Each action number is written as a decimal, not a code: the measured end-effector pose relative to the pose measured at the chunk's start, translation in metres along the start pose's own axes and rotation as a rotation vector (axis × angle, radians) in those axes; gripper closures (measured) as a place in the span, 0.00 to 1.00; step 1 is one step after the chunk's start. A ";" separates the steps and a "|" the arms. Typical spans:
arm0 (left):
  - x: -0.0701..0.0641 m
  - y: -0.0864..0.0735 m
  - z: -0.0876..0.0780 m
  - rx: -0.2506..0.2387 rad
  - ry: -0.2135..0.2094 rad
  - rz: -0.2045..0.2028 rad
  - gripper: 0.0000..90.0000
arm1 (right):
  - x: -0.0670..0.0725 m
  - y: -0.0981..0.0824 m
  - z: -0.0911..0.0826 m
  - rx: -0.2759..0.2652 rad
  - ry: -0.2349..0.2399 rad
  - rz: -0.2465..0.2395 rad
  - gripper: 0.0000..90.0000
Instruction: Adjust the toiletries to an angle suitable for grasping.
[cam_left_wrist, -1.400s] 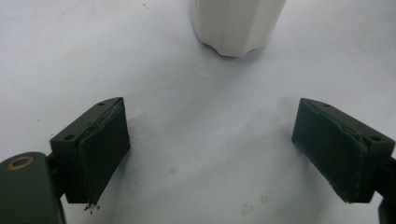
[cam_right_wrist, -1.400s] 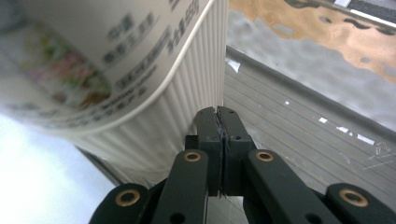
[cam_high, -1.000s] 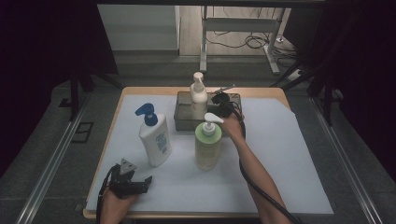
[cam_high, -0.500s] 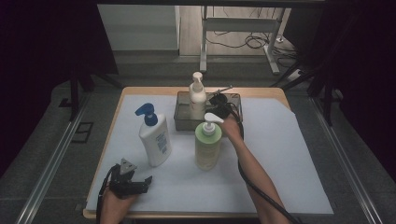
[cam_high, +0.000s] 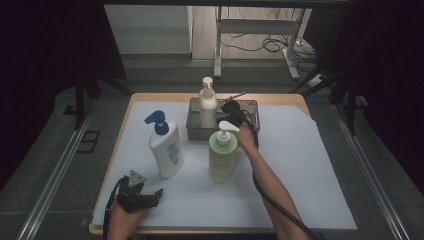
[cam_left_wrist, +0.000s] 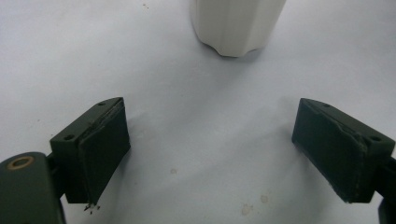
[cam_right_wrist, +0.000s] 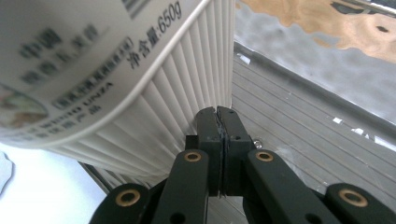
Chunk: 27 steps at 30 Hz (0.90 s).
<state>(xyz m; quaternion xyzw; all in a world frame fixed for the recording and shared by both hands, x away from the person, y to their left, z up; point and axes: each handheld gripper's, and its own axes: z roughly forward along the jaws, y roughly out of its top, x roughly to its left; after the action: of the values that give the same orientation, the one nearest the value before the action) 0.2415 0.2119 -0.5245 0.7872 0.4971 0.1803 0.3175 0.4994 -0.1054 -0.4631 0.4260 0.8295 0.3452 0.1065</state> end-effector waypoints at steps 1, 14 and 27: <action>0.000 0.000 0.000 0.000 0.000 0.000 0.12 | 0.000 0.000 0.000 0.001 0.001 0.000 0.99; 0.000 0.000 0.000 0.000 0.000 0.000 0.12 | 0.005 0.002 0.007 0.010 0.009 -0.011 0.99; 0.000 0.000 0.000 0.000 0.000 0.001 0.12 | 0.012 0.005 0.011 0.009 0.029 -0.021 0.99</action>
<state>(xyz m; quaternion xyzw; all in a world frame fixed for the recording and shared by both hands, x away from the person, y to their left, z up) 0.2415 0.2119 -0.5245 0.7873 0.4969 0.1804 0.3173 0.5004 -0.0891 -0.4661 0.4127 0.8368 0.3466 0.0962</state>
